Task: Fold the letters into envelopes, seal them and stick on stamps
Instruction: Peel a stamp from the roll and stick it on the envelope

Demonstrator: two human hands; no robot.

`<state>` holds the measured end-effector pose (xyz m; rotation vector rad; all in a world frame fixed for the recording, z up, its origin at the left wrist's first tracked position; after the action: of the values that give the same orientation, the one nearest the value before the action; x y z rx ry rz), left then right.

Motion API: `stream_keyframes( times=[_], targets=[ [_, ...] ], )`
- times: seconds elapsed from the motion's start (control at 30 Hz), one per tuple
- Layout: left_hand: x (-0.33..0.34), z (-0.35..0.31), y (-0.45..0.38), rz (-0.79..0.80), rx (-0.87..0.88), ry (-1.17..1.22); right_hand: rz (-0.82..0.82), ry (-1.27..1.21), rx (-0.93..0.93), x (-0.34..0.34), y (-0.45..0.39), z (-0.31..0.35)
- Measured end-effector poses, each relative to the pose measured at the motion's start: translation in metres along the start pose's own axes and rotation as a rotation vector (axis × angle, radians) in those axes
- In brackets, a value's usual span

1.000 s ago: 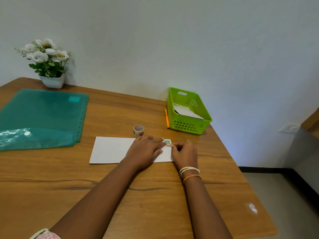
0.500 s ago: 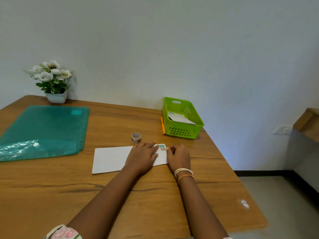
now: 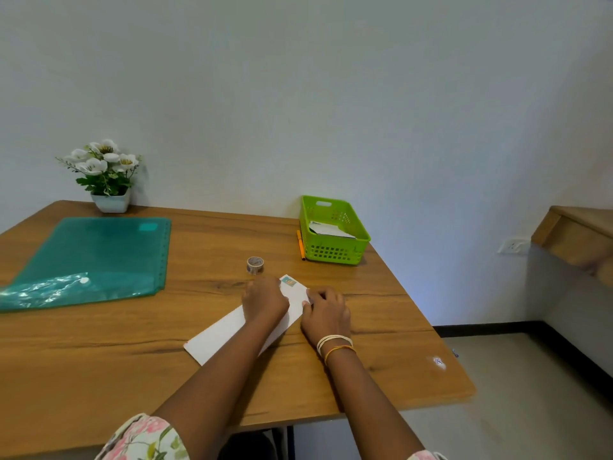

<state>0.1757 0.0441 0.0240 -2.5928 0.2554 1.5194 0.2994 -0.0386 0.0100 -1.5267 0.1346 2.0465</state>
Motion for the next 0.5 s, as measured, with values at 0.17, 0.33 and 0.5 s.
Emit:
stream_keyframes(
  times=[0.17, 0.33, 0.5],
  targets=[
    [-0.010, 0.019, 0.006, 0.114, -0.201, -0.050, 0.018, 0.026, 0.007, 0.002, 0.000, 0.000],
    [-0.012, 0.025, 0.011, 0.179, -0.249, 0.027, 0.012, 0.009, 0.004, -0.001, 0.002, 0.002],
    [-0.021, 0.032, 0.013, 0.197, -0.233, 0.193, 0.028, -0.016, -0.003, -0.005, 0.007, 0.004]
  ],
)
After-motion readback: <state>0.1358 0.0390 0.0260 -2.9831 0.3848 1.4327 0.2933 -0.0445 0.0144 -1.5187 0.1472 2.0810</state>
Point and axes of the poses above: each hand's wrist, its own y-axis away from the middle knuckle, its own x-axis out of the palm, z = x × y, the point moved 7 cm from there along -y, towards the middle knuckle
